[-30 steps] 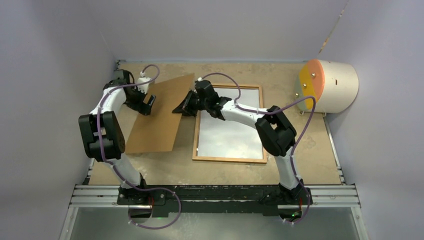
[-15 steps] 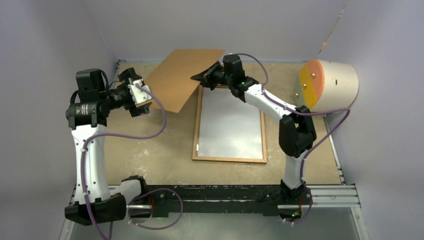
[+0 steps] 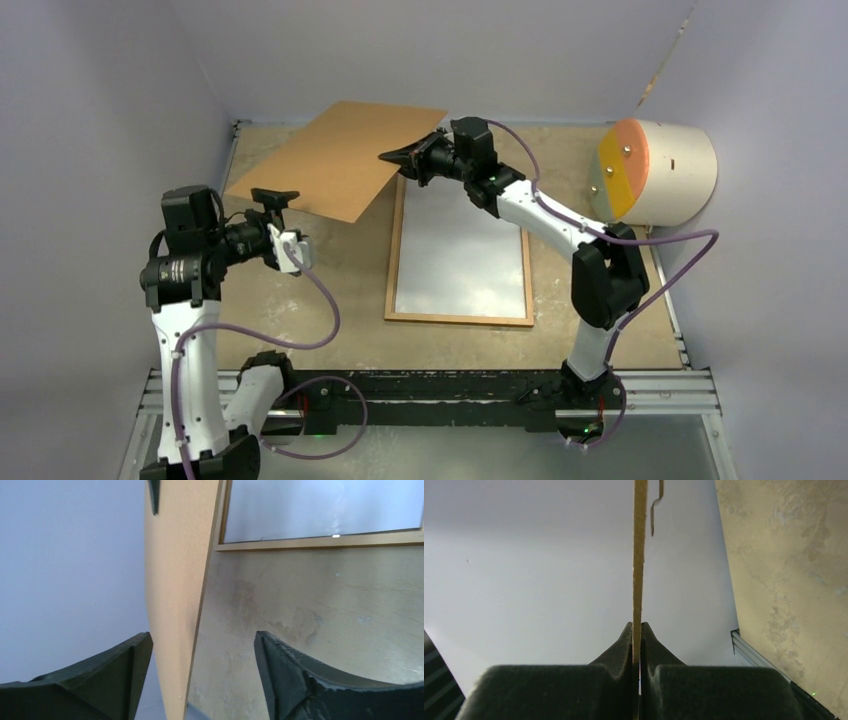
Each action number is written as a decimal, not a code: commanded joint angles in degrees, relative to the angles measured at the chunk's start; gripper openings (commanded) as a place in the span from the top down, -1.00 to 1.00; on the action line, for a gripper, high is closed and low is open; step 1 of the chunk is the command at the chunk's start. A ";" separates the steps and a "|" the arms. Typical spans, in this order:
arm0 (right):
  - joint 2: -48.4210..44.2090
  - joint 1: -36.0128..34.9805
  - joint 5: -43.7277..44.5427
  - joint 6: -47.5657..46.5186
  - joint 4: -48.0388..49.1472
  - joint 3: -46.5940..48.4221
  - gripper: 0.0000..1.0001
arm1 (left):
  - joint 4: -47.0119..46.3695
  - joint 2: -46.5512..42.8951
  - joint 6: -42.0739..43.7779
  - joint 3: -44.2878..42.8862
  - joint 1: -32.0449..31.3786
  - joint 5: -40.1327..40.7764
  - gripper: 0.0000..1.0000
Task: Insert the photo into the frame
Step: Turn over the photo frame item on the photo frame.
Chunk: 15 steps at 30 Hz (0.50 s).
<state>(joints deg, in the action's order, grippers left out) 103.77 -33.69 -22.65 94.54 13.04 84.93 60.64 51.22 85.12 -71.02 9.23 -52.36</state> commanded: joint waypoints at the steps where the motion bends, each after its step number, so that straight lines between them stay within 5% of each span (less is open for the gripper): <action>1: -3.16 -1.45 -2.54 4.51 9.57 0.86 1.00 | -7.52 -1.78 2.91 2.46 0.08 -4.31 -0.44; 9: -1.65 -3.62 -3.36 6.14 11.10 1.92 1.00 | -12.43 -1.15 3.22 4.06 0.08 -1.21 0.08; 15: -1.83 -4.19 -4.63 7.21 12.36 0.55 1.00 | -21.51 -1.96 -1.89 5.96 0.08 0.55 0.89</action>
<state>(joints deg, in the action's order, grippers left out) 103.81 -37.56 -23.88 99.33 16.84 84.82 47.77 50.19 87.46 -66.37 9.26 -51.96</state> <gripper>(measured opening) 0.016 0.175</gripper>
